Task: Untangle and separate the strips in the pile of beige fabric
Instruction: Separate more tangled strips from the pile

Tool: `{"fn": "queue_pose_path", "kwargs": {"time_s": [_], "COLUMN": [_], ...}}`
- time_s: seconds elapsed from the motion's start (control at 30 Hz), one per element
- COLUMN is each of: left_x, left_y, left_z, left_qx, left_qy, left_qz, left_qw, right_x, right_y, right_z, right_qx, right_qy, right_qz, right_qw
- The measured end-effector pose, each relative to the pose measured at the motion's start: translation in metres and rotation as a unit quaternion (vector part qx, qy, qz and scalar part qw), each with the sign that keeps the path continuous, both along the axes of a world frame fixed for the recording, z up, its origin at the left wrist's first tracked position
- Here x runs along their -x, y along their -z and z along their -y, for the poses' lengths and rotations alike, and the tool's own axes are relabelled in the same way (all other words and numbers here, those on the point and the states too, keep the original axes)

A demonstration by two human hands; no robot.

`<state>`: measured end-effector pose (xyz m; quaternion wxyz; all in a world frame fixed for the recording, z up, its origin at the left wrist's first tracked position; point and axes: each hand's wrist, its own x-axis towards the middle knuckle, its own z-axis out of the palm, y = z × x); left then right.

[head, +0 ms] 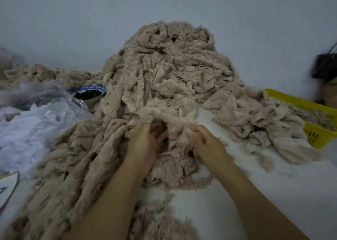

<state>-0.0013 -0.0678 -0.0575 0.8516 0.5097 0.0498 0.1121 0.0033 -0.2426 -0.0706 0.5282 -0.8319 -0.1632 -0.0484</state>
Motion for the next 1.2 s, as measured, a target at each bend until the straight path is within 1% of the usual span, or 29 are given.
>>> {"fn": "queue_pose_path", "kwargs": {"time_s": [0.03,0.07,0.13,0.17,0.2,0.23,0.27,0.3,0.33,0.4,0.43,0.53,0.6,0.7,0.73,0.77,0.8,0.83,0.87,0.9,0.97,1.0,1.03,1.1,1.13,1.2], "left_x": [0.003,0.008,0.015,0.016,0.017,0.016,0.015,0.014,0.013,0.010,0.009,0.006,0.007,0.010,0.011,0.013,0.014,0.015,0.015,0.015,0.015,0.016,0.016,0.014,0.012,0.010], "left_y": [0.002,0.003,0.002,0.002,0.004,0.006,0.009,0.010,0.010,0.007,0.005,0.002,0.000,-0.001,0.000,-0.001,-0.001,-0.002,-0.001,0.000,0.001,0.002,0.003,0.008,0.010,0.010], "left_z": [0.006,0.010,0.019,0.023,0.026,0.028,0.029,0.029,0.027,0.019,0.015,0.006,0.007,0.015,0.017,0.019,0.021,0.022,0.021,0.020,0.019,0.019,0.020,0.022,0.022,0.019], "left_qx": [-0.123,-0.216,-0.328,-0.382,-0.433,-0.467,-0.483,-0.481,-0.461,-0.398,-0.376,-0.304,-0.277,-0.301,-0.304,-0.306,-0.313,-0.320,-0.321,-0.315,-0.312,-0.319,-0.334,-0.383,-0.392,-0.354], "left_qy": [-0.010,-0.024,-0.038,-0.037,-0.034,-0.031,-0.040,-0.060,-0.088,-0.132,-0.147,-0.158,-0.139,-0.072,-0.039,-0.011,0.007,0.017,0.027,0.035,0.060,0.077,0.091,0.089,0.076,0.067], "left_qz": [0.015,0.037,0.117,0.161,0.189,0.209,0.221,0.220,0.202,0.139,0.114,0.099,0.104,0.140,0.146,0.143,0.141,0.140,0.139,0.139,0.128,0.118,0.105,0.079,0.068,0.053], "left_qw": [0.992,0.975,0.937,0.909,0.881,0.859,0.846,0.847,0.859,0.897,0.908,0.934,0.945,0.941,0.941,0.941,0.939,0.937,0.936,0.938,0.939,0.937,0.932,0.916,0.914,0.931], "right_x": [0.001,0.000,0.000,0.001,0.002,0.002,0.002,0.001,0.000,-0.001,0.000,0.001,0.002,-0.002,-0.002,0.000,0.001,0.002,0.001,0.000,-0.003,-0.005,-0.004,-0.006,-0.006,-0.007], "right_y": [-0.001,0.000,0.002,0.003,0.003,0.003,0.003,0.001,0.000,0.001,0.000,0.001,-0.001,0.000,0.001,0.000,-0.001,-0.003,-0.003,-0.005,-0.011,-0.013,-0.016,-0.015,-0.015,-0.015], "right_z": [-0.003,-0.006,-0.014,-0.018,-0.019,-0.018,-0.015,-0.011,-0.008,-0.005,-0.005,-0.003,-0.002,0.000,-0.001,-0.003,-0.004,-0.005,-0.005,-0.004,0.000,0.003,0.005,0.008,0.009,0.010], "right_qx": [0.026,0.056,0.114,0.110,0.072,0.013,-0.036,-0.064,-0.072,-0.061,-0.062,-0.117,-0.133,-0.178,-0.167,-0.136,-0.102,-0.096,-0.145,-0.238,-0.421,-0.471,-0.499,-0.514,-0.516,-0.532], "right_qy": [-0.007,-0.003,0.006,0.003,0.005,0.010,0.018,0.022,0.019,0.003,-0.012,-0.060,-0.077,-0.081,-0.081,-0.077,-0.064,-0.049,-0.037,-0.035,-0.056,-0.068,-0.075,-0.075,-0.070,-0.063], "right_qz": [0.025,0.055,0.119,0.136,0.138,0.123,0.100,0.067,0.024,-0.066,-0.102,-0.177,-0.187,-0.165,-0.142,-0.121,-0.112,-0.114,-0.141,-0.189,-0.265,-0.276,-0.282,-0.286,-0.284,-0.280], "right_qw": [0.999,0.997,0.986,0.985,0.988,0.992,0.994,0.995,0.997,0.996,0.993,0.975,0.970,0.967,0.972,0.980,0.986,0.988,0.979,0.952,0.866,0.835,0.816,0.805,0.805,0.796]}}
